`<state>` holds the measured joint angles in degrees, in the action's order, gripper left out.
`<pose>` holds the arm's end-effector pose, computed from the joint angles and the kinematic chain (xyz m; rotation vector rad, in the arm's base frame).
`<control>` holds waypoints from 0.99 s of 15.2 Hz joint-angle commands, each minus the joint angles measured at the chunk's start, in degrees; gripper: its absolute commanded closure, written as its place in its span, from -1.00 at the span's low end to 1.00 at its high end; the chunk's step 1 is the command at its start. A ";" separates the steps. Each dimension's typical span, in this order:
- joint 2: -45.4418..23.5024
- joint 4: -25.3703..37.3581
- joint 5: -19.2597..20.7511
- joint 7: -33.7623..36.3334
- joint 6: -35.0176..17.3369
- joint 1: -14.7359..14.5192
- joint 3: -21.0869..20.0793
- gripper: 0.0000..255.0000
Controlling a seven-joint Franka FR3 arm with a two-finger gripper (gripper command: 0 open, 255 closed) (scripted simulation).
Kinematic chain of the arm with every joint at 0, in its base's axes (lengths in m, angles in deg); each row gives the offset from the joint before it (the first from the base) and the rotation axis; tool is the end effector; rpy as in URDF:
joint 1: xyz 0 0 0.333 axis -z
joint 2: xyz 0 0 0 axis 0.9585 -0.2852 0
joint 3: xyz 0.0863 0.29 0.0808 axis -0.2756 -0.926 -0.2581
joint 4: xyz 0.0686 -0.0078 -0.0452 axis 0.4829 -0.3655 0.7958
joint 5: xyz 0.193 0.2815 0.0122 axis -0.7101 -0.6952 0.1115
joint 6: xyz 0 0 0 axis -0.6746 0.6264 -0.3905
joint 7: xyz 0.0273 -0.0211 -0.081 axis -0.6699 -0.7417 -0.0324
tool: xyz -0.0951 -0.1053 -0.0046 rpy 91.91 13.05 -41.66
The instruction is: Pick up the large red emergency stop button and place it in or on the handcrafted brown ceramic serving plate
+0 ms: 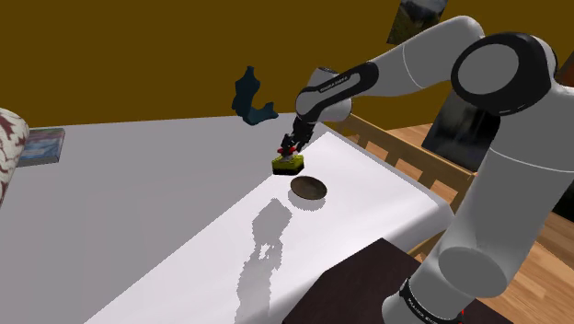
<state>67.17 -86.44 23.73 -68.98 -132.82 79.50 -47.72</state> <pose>0.5311 -0.1272 0.3608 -3.1167 0.0862 -0.3333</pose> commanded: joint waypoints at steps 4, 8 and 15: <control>7.21 -7.25 -0.32 -5.84 0.20 2.95 2.42 1.00; 12.15 -11.63 -0.09 -10.58 1.02 5.37 4.87 1.00; 9.98 -14.12 -1.86 -13.07 -3.43 5.59 5.47 1.00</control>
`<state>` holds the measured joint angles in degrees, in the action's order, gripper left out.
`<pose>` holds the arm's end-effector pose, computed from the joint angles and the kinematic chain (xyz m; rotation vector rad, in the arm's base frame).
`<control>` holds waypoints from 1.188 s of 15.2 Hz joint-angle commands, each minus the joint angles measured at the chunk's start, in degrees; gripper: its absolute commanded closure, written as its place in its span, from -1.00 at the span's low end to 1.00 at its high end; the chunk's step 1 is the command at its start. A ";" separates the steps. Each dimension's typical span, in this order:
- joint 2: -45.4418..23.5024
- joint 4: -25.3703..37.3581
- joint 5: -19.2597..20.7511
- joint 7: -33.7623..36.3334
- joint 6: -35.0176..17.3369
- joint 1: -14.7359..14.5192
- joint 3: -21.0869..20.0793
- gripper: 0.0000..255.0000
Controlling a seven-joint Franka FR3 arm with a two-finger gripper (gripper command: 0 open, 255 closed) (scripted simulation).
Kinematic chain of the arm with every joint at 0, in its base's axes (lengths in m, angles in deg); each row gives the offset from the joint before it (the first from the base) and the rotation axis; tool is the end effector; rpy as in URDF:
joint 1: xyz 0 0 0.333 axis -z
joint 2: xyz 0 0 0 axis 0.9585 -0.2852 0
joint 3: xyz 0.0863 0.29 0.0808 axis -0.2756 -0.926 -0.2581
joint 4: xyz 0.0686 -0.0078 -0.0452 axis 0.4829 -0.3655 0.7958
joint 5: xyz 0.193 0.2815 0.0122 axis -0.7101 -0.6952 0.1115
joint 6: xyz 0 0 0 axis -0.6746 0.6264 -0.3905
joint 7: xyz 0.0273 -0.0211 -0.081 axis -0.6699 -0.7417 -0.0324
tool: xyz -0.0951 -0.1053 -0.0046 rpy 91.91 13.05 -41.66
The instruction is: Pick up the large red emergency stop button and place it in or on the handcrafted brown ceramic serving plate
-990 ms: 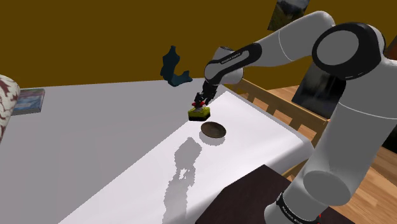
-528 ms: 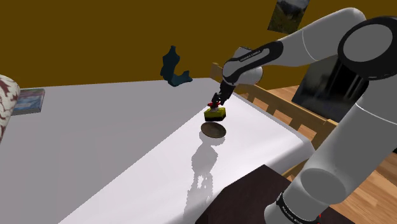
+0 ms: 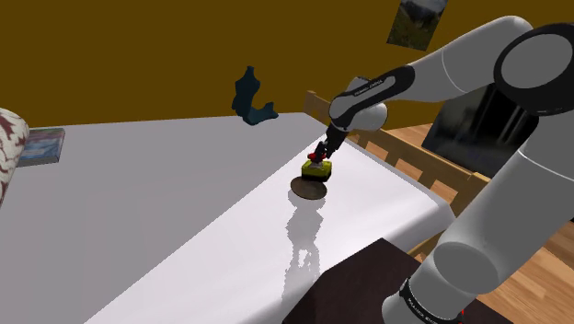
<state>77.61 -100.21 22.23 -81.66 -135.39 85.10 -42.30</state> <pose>0.4354 -0.1999 0.3582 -3.1162 0.0842 -0.3328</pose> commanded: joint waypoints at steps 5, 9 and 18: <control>-3.33 -1.48 -2.45 -2.15 -4.69 -0.17 -0.01 1.00; -5.84 -2.12 -4.52 -3.86 -7.68 -0.20 -0.25 1.00; -9.01 -2.57 -7.43 -6.25 -11.07 -0.01 -0.88 1.00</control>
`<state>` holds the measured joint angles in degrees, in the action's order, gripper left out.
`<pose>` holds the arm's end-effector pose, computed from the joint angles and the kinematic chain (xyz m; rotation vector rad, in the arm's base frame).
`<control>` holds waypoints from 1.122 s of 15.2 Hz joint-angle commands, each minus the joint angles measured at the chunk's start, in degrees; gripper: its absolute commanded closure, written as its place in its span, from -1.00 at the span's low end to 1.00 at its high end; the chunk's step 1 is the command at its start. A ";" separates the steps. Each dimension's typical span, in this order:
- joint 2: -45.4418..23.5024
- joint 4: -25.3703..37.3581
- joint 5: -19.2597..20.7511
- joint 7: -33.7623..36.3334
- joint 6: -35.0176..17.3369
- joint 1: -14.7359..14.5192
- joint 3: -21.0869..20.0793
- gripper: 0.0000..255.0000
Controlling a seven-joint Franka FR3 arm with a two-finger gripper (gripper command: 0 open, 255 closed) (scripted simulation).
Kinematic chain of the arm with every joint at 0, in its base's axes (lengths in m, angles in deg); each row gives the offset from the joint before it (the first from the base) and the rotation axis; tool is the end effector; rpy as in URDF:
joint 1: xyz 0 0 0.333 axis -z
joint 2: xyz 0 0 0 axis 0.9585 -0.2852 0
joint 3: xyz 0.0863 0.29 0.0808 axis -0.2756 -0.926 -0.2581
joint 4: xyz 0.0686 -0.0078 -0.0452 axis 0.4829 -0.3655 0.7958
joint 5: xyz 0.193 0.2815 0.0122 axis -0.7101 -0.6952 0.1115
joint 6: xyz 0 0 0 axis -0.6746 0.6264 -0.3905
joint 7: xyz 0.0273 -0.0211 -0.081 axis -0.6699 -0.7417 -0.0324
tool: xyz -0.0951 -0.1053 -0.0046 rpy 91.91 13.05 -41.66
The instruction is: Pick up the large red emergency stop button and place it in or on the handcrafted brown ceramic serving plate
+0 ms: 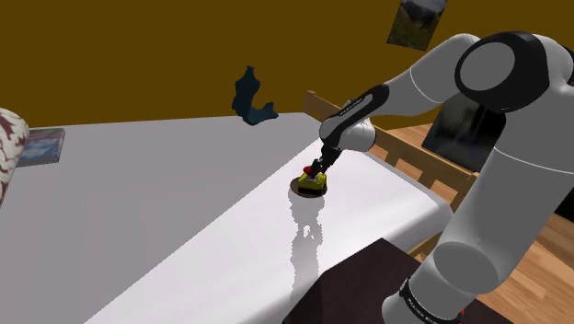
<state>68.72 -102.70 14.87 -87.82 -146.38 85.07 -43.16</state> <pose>0.4425 -0.2029 0.2891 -3.1168 0.0842 -0.3384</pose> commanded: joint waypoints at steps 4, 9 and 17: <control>-0.16 -0.06 -0.09 -0.10 -0.08 0.02 -0.02 -1.00; -0.12 -0.09 -0.07 -0.09 -0.07 0.02 -0.01 -1.00; 7.41 -0.71 5.56 3.96 6.40 0.05 1.19 -1.00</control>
<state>76.04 -103.39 20.37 -83.89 -140.08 85.11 -41.98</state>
